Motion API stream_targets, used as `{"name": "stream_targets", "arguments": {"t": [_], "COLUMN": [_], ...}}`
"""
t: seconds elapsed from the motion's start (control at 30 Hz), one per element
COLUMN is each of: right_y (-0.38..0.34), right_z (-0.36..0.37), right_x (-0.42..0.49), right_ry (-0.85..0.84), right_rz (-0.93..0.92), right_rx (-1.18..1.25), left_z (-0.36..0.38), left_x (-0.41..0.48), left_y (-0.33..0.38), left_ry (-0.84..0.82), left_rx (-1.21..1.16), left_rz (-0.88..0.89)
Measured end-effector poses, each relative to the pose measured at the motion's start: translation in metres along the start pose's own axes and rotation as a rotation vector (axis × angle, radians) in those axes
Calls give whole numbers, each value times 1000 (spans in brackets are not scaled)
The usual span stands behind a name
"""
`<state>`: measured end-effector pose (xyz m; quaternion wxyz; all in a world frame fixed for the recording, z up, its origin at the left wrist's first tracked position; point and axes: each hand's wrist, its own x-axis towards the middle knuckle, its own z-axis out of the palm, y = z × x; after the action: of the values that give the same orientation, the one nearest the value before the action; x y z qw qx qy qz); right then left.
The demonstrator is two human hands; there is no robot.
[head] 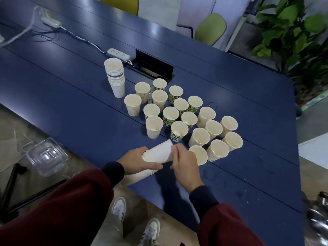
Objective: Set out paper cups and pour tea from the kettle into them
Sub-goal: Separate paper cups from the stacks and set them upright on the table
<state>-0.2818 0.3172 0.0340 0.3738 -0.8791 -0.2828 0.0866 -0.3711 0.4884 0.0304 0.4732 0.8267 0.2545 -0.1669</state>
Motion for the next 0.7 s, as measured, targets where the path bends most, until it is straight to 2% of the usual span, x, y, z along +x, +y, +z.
{"name": "stream_targets", "arguments": {"t": [0.1,0.23,0.53,0.63,0.7], "right_y": [4,6,7,-4,-14], "right_z": [0,1,28,34,35], "right_x": [8,14,12,9,11], "right_ry": [40,104,5,95,203], "right_rz": [11,-2,105,103,33], "right_rx": [-38,-128,-271,-249,-198], "left_z": [-4,-5,-35,-42,-44], "left_x": [-2,0,19,25,28], "left_y": [-9,-12,-7,-8,-6], "left_ry": [-4,-97,-88,-85,-89], "left_rx": [-10,68,3,-8,-53], "left_rz": [-70,-133,-86,-47,-14]}}
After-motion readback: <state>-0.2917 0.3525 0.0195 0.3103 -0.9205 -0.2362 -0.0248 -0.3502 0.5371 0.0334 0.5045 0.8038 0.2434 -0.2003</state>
